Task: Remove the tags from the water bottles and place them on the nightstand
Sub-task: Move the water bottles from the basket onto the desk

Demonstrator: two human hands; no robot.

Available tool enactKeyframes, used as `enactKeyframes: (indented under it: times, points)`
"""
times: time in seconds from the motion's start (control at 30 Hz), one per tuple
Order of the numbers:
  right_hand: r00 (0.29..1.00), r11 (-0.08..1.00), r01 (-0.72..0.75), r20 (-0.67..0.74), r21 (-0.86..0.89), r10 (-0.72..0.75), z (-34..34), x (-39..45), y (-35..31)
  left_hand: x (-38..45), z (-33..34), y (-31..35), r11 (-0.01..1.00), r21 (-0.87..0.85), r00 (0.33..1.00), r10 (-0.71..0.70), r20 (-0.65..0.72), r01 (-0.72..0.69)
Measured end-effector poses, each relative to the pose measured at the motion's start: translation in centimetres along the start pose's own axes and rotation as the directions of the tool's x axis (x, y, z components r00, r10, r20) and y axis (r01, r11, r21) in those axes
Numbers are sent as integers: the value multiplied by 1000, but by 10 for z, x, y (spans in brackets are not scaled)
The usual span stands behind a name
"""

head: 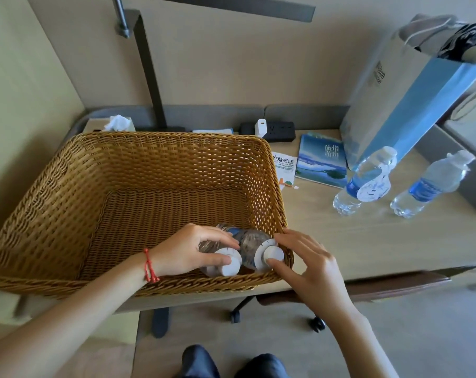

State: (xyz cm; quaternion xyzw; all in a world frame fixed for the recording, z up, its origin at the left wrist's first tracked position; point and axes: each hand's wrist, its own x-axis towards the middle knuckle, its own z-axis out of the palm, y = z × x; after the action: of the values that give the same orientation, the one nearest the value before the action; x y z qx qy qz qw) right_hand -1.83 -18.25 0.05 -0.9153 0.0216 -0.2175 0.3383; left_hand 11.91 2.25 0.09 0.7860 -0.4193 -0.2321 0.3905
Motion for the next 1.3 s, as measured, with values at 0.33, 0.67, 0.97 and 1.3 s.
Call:
enactKeyframes:
  times: [0.33, 0.67, 0.97, 1.3]
  points:
    - [973, 975, -190, -157, -114, 171, 18, -15, -26, 23, -38, -22, 998, 0, 922, 63, 381, -68]
    - [866, 886, -456, -272, -82, 421, 29, -21, -52, 46, -43, -41, 974, 1, 794, 185, 579, -227]
    - [826, 871, -487, -357, -62, 436, 40, -17, -50, 43, -37, -53, 920, 34, 819, 330, 470, -390]
    - [810, 881, -473, -399, -14, 429, 41, -10, -52, 46, -49, -60, 956, -82, 887, 292, 357, -282]
